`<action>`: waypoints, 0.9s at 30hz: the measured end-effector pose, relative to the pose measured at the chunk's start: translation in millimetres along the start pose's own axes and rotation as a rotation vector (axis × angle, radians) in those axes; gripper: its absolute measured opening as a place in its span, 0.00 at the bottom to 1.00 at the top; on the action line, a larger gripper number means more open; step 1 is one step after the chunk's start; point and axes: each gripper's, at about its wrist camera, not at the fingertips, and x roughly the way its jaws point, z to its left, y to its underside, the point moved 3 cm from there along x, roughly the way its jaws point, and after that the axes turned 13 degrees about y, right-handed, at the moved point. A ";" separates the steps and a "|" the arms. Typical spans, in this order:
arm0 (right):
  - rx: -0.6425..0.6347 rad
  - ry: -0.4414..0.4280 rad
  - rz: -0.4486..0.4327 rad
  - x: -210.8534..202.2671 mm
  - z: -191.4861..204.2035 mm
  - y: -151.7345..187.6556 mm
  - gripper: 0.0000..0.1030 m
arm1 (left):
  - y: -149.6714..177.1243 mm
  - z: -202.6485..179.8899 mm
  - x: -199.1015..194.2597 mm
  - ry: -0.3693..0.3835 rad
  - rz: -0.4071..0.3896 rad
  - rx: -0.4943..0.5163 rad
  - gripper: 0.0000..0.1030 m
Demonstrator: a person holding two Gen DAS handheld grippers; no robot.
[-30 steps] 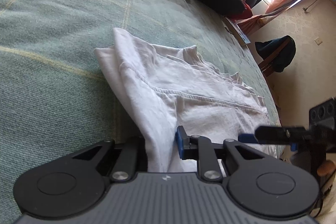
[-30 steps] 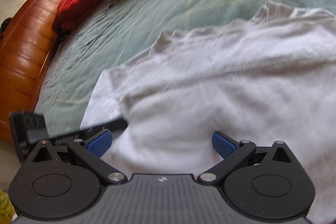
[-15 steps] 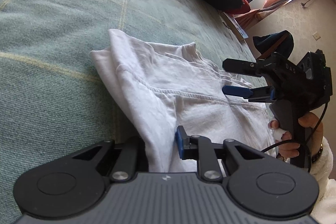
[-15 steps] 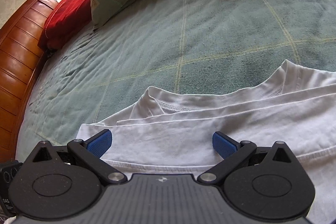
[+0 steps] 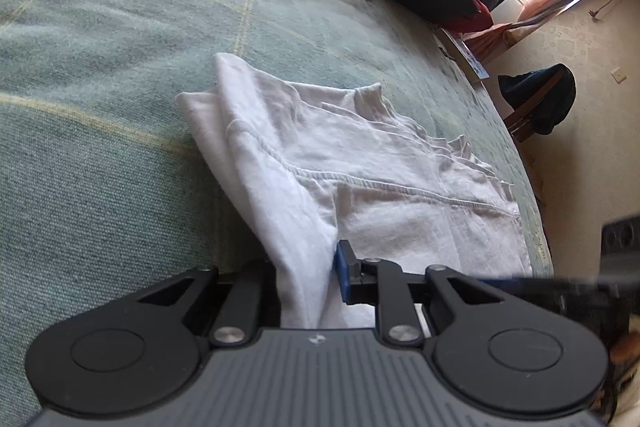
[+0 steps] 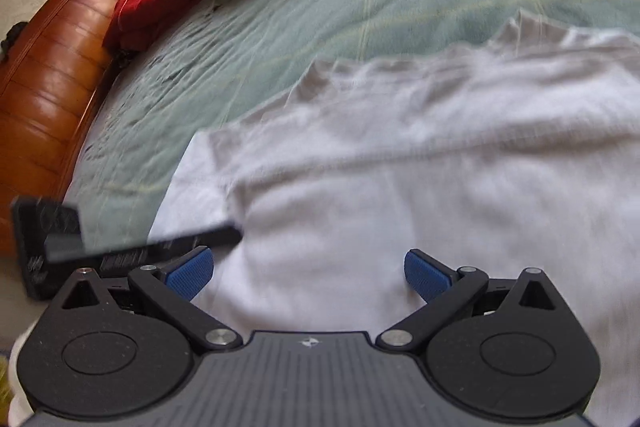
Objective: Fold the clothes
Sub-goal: 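Close the left gripper on the shirt edge while the right gripper hovers open, then lift the gripped shirt edge with the left gripper and fold it over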
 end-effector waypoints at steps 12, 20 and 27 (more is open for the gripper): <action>-0.002 -0.063 0.027 -32.2 -15.8 37.6 1.00 | 0.8 -12.6 -2.0 -0.068 -0.029 -0.026 0.17; 0.003 -0.111 -0.029 -47.4 -35.3 28.7 1.00 | -2.7 -33.9 -7.5 -0.114 -0.061 -0.017 0.12; 0.021 -0.141 -0.090 -60.6 -56.2 17.6 1.00 | -8.4 -75.7 -19.1 -0.072 -0.058 0.022 0.11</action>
